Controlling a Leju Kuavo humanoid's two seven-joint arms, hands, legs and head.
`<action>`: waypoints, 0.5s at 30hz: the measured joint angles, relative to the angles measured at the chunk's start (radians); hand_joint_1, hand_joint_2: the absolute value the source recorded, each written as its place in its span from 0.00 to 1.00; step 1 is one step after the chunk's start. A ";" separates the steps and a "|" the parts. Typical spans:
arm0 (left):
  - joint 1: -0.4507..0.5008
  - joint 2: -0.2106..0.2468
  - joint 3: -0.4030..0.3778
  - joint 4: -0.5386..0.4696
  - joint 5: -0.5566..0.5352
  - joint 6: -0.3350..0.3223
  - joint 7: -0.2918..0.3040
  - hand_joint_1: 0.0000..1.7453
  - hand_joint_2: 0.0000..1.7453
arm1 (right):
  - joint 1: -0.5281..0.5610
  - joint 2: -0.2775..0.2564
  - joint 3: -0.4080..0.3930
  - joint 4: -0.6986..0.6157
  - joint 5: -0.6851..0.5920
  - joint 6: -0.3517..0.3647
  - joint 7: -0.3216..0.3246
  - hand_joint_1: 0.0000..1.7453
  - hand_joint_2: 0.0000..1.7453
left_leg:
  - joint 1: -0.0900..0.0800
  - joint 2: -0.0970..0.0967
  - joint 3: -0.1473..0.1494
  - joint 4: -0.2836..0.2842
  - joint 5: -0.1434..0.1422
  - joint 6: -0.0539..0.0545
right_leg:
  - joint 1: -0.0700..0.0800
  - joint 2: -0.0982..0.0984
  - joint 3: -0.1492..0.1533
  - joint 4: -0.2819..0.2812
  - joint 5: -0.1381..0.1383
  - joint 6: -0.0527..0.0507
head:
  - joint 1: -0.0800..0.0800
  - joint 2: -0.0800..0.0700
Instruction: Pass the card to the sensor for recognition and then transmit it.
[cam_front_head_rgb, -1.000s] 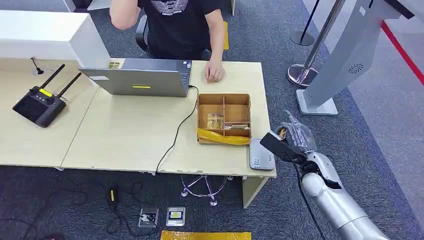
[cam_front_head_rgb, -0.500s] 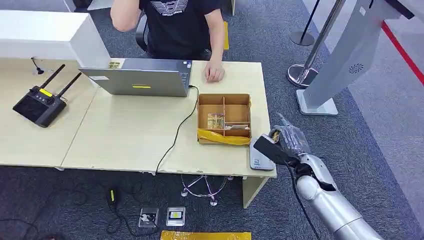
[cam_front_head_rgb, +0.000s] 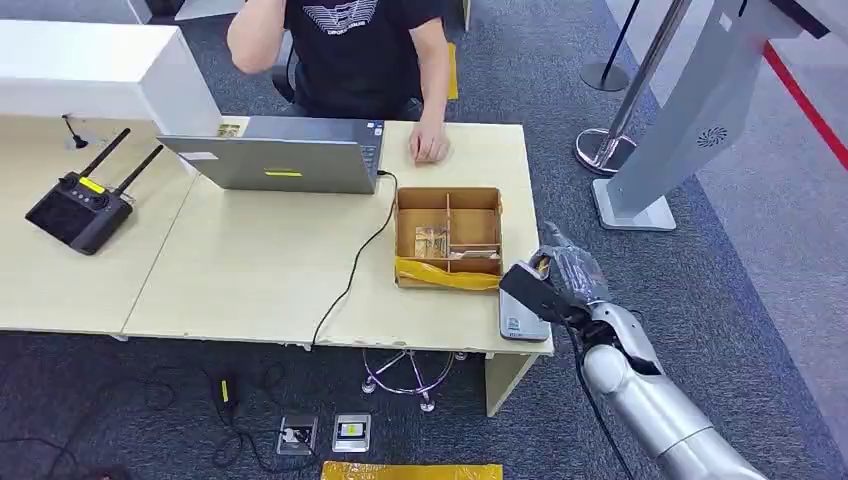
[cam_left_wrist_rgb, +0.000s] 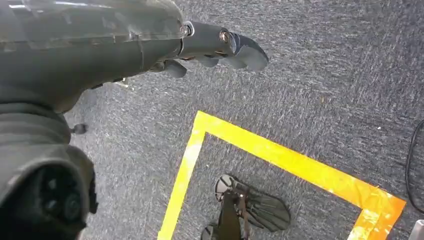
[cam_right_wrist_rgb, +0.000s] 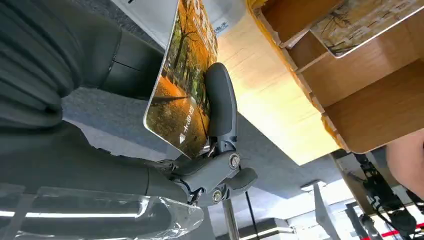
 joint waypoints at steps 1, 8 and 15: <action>0.000 0.000 0.000 0.000 0.000 0.000 0.002 0.00 0.00 | -0.004 0.003 0.002 0.007 0.000 0.000 -0.002 1.00 1.00 | 0.000 0.000 0.000 0.000 0.000 0.000 | 0.000 0.000 0.000 0.000 0.000 0.000 | -0.001 0.000; 0.000 0.000 0.000 0.000 0.002 0.013 0.017 0.00 0.00 | -0.017 0.031 0.015 0.056 -0.010 -0.005 -0.028 1.00 1.00 | 0.000 0.000 0.000 0.000 0.000 0.000 | 0.000 0.000 0.000 0.000 0.000 0.000 | 0.000 0.000; 0.000 -0.003 0.006 0.000 0.013 0.027 0.021 0.00 0.00 | -0.027 0.061 0.027 0.093 -0.010 -0.005 -0.029 1.00 1.00 | 0.000 0.000 0.000 0.000 0.000 0.000 | 0.000 0.000 0.000 0.000 0.000 0.000 | 0.000 0.000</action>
